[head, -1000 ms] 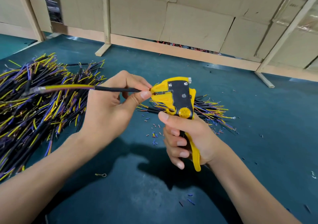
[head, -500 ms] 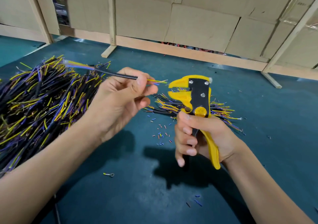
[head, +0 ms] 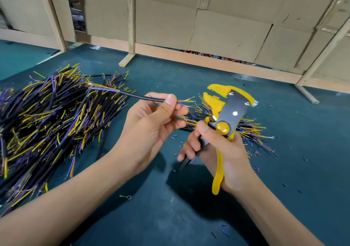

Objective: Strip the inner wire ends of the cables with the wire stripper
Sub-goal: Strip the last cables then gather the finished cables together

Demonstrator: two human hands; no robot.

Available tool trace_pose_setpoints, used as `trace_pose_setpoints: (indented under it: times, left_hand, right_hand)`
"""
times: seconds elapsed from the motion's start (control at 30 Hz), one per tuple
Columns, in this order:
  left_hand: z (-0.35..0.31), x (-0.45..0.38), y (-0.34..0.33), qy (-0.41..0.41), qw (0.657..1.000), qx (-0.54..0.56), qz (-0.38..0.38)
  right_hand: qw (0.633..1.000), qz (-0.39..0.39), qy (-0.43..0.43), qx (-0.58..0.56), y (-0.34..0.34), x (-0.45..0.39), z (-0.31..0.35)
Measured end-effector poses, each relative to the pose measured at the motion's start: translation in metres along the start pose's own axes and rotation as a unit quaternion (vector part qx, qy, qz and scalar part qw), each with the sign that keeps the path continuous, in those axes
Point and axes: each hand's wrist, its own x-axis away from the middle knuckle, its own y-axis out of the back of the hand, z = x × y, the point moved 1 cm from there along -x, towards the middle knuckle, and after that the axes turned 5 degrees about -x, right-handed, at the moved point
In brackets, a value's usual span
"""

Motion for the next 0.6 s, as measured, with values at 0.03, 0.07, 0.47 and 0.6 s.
trace_pose_setpoints:
  times: [0.03, 0.07, 0.47, 0.6]
  left_hand:
    - [0.0004, 0.0005, -0.0005, -0.014, 1.000, -0.009, -0.001]
    - [0.0008, 0.0008, -0.0010, -0.027, 0.999, -0.017, -0.002]
    - [0.0064, 0.0062, 0.0003, -0.086, 0.987, -0.132, 0.006]
    - [0.0034, 0.0082, -0.0032, -0.076, 0.991, -0.103, -0.027]
  right_hand:
    - [0.999, -0.028, 0.036, 0.011, -0.0002, -0.0005, -0.0011]
    - [0.996, -0.049, 0.067, 0.026, 0.0007, -0.0007, -0.0012]
    - [0.976, -0.049, 0.129, 0.168, -0.0017, 0.0067, -0.0017]
    - [0.998, 0.059, 0.002, 0.034, -0.0044, 0.0072, -0.0028]
